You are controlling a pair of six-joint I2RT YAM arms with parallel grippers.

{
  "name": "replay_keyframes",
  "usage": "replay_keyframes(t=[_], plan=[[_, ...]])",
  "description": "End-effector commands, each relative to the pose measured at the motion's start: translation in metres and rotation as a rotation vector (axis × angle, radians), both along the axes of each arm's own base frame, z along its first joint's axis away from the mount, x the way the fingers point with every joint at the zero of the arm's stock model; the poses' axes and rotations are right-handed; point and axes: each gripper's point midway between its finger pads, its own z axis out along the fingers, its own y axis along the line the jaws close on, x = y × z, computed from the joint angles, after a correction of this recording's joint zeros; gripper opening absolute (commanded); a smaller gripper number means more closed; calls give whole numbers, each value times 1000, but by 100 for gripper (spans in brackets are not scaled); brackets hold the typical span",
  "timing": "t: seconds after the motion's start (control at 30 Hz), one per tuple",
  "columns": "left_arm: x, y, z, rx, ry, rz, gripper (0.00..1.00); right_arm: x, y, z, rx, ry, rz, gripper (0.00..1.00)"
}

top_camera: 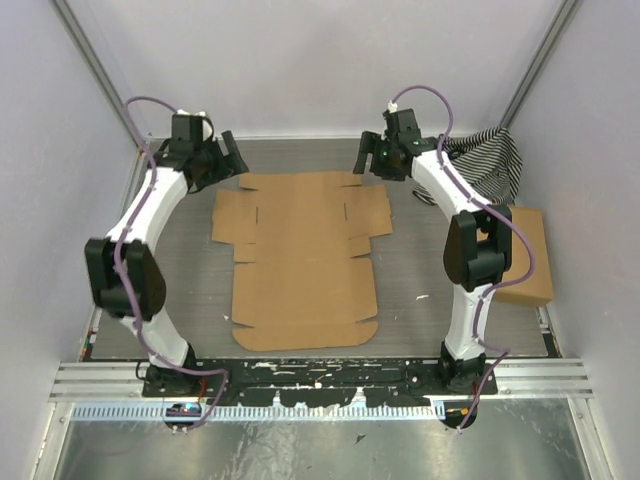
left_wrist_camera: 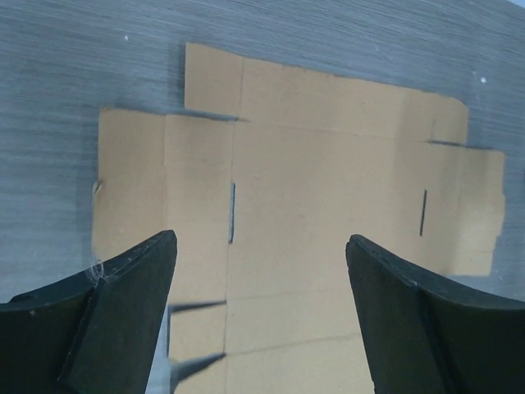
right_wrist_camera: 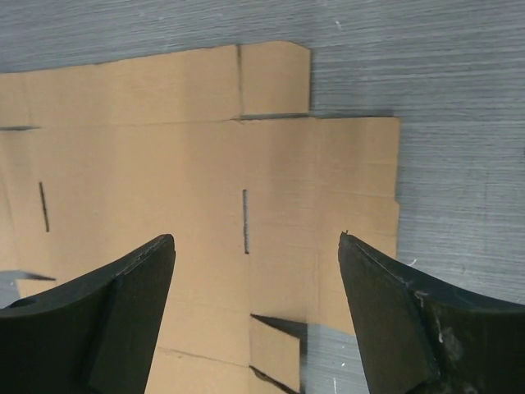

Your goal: Fold the paper box

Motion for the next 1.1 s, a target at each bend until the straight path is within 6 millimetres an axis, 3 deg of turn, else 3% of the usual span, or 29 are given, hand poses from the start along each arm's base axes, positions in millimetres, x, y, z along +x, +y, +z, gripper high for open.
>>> replay_keyframes(t=[0.0,0.23,0.4,0.6,0.83,0.9,1.07], plan=[[36,-8,-24,-16,55,5,89,24,-6,-3,16,-55,-35,84],[79,2,-63,93,107,17,88,73,4,-36,69,-52,-19,74],[91,10,-85,132,146,50,88,96,14,-50,109,-56,0,68],[94,7,-110,120,172,53,85,102,19,-74,131,-32,8,62],[96,6,-137,121,203,46,84,100,23,-89,139,-16,23,64],[97,5,-142,124,212,44,84,100,24,-103,135,4,22,65],[99,2,-155,111,230,32,83,100,30,-104,141,4,35,64]])
